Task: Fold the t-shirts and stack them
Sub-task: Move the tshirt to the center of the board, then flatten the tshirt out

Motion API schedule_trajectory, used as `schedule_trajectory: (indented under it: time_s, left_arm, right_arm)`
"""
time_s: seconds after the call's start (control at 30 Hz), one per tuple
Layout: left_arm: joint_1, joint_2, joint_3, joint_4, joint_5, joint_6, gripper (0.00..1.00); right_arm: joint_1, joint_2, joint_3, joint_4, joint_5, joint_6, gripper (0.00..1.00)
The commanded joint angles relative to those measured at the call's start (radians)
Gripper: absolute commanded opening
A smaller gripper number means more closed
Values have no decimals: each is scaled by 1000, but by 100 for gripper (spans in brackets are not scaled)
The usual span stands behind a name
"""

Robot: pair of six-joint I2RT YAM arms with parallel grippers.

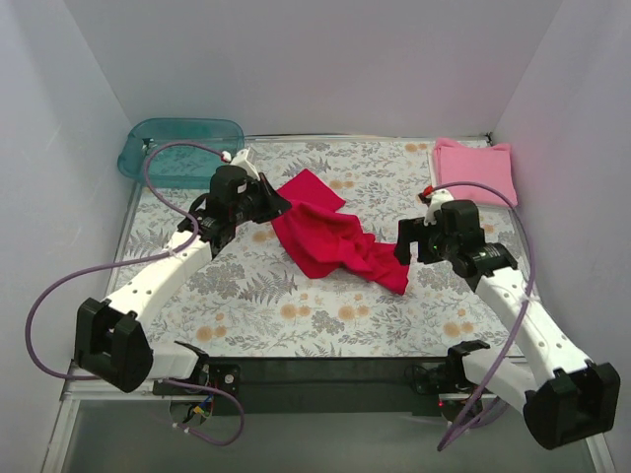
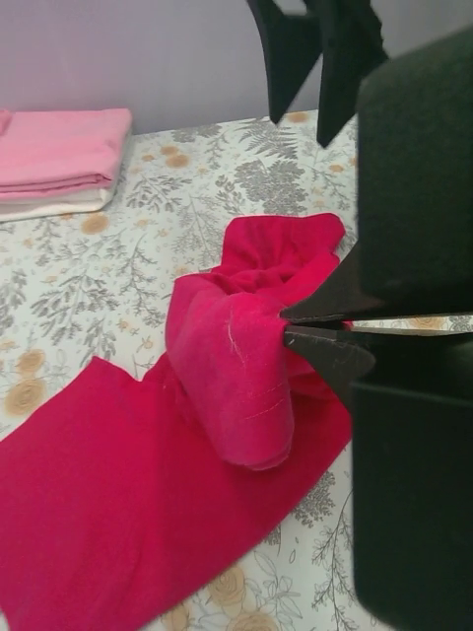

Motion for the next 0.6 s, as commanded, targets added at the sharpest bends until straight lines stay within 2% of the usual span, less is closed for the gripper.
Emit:
schedule_trajectory:
  time_s: [0.0, 0.23, 0.57]
  left_arm:
    - [3, -107, 1, -19, -99, 5, 0]
    - [8, -219, -23, -192, -298, 15, 0]
    - [25, -251, -34, -295, -392, 43, 0]
  right_arm:
    - [5, 79, -18, -36, -49, 72, 80]
    - [5, 279, -55, 10, -69, 126, 71]
    - [6, 420, -138, 74, -178, 135, 68]
